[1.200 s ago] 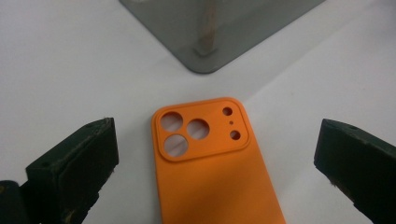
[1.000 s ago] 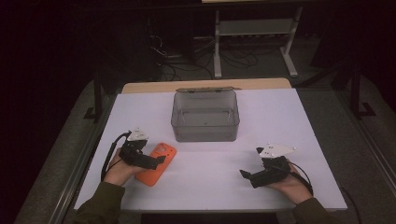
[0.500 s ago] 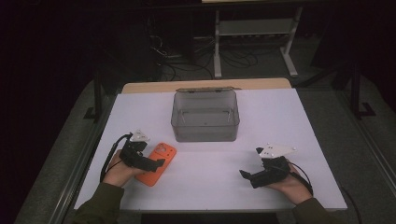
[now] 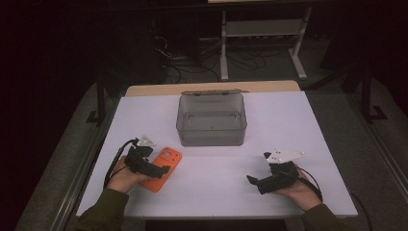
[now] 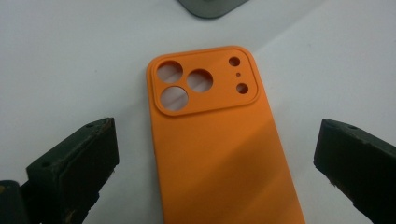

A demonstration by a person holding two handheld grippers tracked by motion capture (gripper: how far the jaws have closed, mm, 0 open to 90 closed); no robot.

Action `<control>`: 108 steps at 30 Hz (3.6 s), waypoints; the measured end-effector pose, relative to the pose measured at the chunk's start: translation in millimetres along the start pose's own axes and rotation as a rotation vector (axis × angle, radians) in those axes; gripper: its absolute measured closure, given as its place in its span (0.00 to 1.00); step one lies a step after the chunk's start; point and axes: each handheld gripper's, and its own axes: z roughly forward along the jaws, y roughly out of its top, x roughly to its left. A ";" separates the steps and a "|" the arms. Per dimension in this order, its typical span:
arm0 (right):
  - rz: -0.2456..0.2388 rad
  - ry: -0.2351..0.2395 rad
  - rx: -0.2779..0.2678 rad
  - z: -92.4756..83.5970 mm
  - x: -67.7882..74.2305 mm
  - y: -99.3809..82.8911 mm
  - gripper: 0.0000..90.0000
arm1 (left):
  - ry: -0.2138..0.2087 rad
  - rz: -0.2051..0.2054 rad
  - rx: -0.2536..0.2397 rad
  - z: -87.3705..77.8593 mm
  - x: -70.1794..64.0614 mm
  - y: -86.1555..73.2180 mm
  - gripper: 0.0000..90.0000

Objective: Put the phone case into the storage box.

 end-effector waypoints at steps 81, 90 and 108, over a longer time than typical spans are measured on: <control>0.001 -0.004 -0.004 -0.8 -0.9 0.1 0.00 | 0.036 0.024 0.195 21.4 -8.6 -2.5 0.06; 0.001 -0.004 -0.006 -0.8 -0.8 0.2 0.00 | 0.039 0.019 0.196 20.9 -9.7 -2.5 0.08; 0.000 -0.003 -0.005 -0.5 -0.8 0.3 0.00 | 0.027 0.034 0.203 19.2 -10.7 -0.5 0.15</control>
